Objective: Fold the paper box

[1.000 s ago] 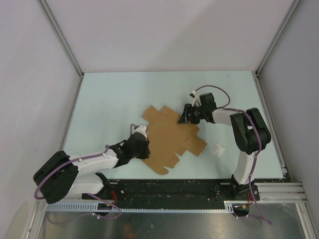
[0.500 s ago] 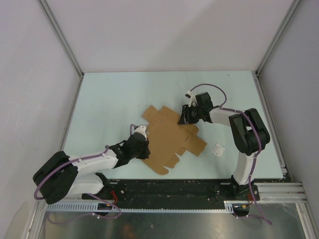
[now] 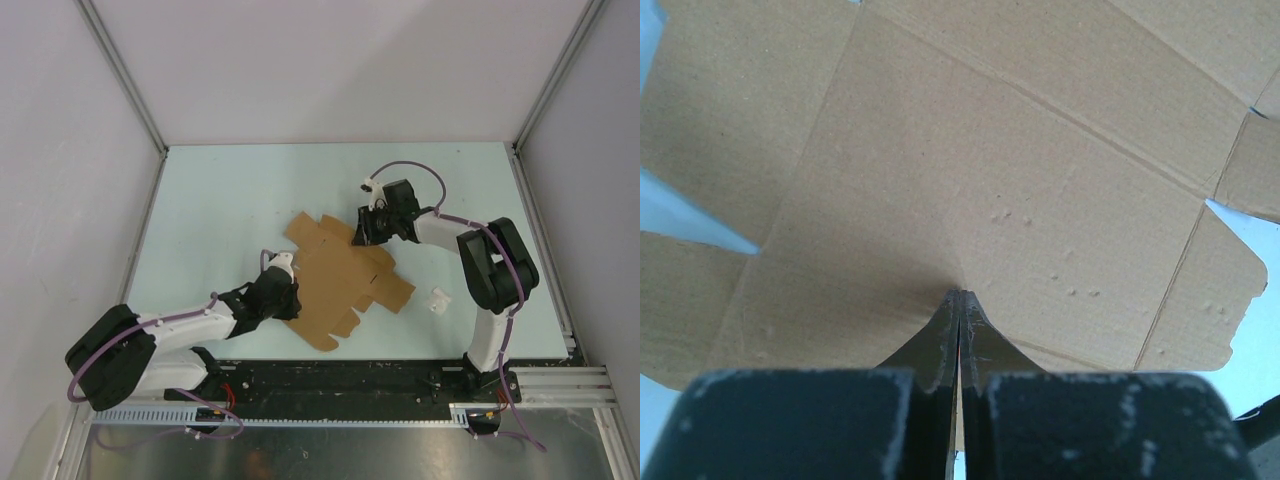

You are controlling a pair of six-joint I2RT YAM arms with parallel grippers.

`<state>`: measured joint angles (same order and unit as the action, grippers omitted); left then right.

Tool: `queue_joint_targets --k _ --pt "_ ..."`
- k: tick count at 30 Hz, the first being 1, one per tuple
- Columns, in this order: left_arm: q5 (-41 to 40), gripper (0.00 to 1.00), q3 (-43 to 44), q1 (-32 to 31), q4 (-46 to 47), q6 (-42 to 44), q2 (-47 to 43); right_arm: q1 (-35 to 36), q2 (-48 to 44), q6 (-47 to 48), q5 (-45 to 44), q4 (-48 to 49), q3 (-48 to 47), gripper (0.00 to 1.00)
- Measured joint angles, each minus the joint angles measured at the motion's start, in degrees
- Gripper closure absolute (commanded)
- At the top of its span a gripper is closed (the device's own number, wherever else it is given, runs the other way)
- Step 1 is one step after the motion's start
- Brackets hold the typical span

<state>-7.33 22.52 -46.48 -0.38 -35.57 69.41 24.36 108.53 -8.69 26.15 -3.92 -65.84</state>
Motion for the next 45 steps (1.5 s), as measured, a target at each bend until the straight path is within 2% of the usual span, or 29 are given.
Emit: queue_joint_targets --k 10,16,17,20,26,27,29,30,32,33,34,42,45 --pt "0.0 1.00 -0.4 0.0 -0.2 0.0 -0.7 1.2 0.0 1.8 -2.0 -2.4 -1.3 0.77" --pt "0.7 0.92 -0.8 0.0 -2.1 0.0 -2.7 2.3 0.0 3.3 -4.2 -3.6 -1.6 0.86" --pt "1.1 0.91 -0.9 0.0 -2.7 0.0 -3.3 2.4 0.0 3.4 -4.6 -4.0 -1.6 0.91" --pt "1.8 0.81 -0.9 -0.1 -3.8 0.0 -6.0 2.8 -0.2 4.1 -5.4 -5.0 -1.6 0.99" --pt "2.0 0.58 -0.5 -0.2 -5.0 0.4 -13.2 2.9 -2.5 4.9 -7.0 -6.4 -1.6 1.00" --pt "2.0 0.50 -0.2 -0.2 -5.4 0.7 -14.1 2.9 -3.1 5.2 -7.2 -6.7 -1.6 1.00" --pt "1.8 0.39 0.6 -0.2 -6.6 1.0 -15.7 3.1 -4.3 5.9 -7.7 -7.3 -1.6 1.00" --pt "1.6 0.27 1.1 -0.2 -7.1 1.2 -16.5 3.2 -5.0 6.3 -8.1 -7.7 -1.6 1.00" --pt "0.7 0.17 2.1 -0.2 -8.4 1.6 -18.2 3.8 -6.6 7.2 -9.2 -8.6 -1.6 1.00" --pt "0.0 0.05 2.8 -0.2 -9.2 1.7 -19.0 4.3 -7.5 7.8 -9.8 -8.9 -1.6 1.00" --pt "-0.6 0.01 3.4 -0.2 -9.9 1.9 -19.7 4.9 -8.2 8.3 -10.4 -9.0 -1.6 1.00" --pt "-6.5 0.00 10.0 2.3 -14.5 3.4 -23.2 10.9 -15.2 12.9 -16.3 -9.3 -1.2 1.00" --pt "-7.6 0.00 12.2 5.0 -15.6 4.8 -24.1 12.2 -19.2 14.9 -17.3 -6.5 2.6 1.00"
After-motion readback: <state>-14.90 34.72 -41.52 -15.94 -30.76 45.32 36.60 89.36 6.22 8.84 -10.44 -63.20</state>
